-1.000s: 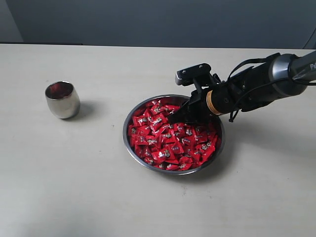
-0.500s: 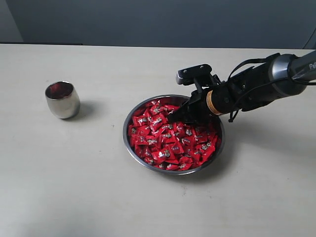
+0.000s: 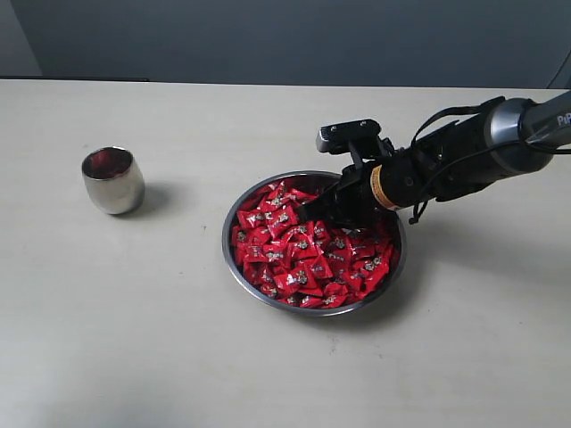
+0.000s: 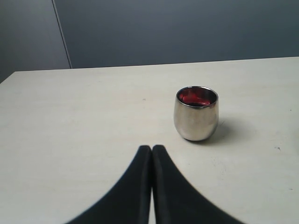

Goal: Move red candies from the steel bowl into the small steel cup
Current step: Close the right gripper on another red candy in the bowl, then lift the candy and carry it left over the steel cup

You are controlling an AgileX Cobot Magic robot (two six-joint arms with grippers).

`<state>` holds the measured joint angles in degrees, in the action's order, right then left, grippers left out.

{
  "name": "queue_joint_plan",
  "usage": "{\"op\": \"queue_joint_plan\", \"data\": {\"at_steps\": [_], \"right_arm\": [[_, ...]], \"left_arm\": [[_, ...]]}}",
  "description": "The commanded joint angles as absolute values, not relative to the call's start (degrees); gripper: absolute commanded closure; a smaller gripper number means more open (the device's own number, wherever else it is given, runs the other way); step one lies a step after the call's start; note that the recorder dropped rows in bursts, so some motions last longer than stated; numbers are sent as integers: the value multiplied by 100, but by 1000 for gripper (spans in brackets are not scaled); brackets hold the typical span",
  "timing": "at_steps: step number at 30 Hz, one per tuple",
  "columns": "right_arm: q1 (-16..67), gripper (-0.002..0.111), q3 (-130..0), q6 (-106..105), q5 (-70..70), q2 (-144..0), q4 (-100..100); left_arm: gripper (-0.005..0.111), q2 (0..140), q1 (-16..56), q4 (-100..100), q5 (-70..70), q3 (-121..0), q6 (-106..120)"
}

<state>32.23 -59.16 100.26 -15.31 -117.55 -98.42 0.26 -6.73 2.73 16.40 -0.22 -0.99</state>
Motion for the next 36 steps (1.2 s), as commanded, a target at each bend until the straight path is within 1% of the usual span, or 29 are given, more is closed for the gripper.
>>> {"op": "queue_joint_plan", "data": {"at_steps": [1, 4, 5, 7, 8, 9, 18, 24, 36], "right_arm": [[3207, 77, -5884, 10047, -1542, -11853, -9905], [3207, 79, -5921, 10047, -1517, -11842, -9905], [3207, 83, -5929, 10047, -1517, -11842, -9905], [3207, 95, -5929, 10047, -1517, -11804, -9905], [3207, 103, -5929, 10047, -1517, -11791, -9905], [3207, 109, -5929, 10047, -1517, -11781, -9905], [3207, 109, -5929, 10047, -1456, -11574, -9905], [3207, 109, -5929, 10047, -1099, -11214, -9905], [3207, 109, -5929, 10047, -1123, -10878, -9916]], "left_arm": [[106, 0, -677, 260, 1631, 0, -112], [106, 0, -677, 260, 1631, 0, -112], [106, 0, -677, 260, 1631, 0, -112], [106, 0, -677, 260, 1631, 0, -112], [106, 0, -677, 260, 1631, 0, -112], [106, 0, -677, 260, 1631, 0, -112], [106, 0, -677, 260, 1631, 0, -112], [106, 0, -677, 260, 1631, 0, -112], [106, 0, -677, 260, 1631, 0, -112]]}}
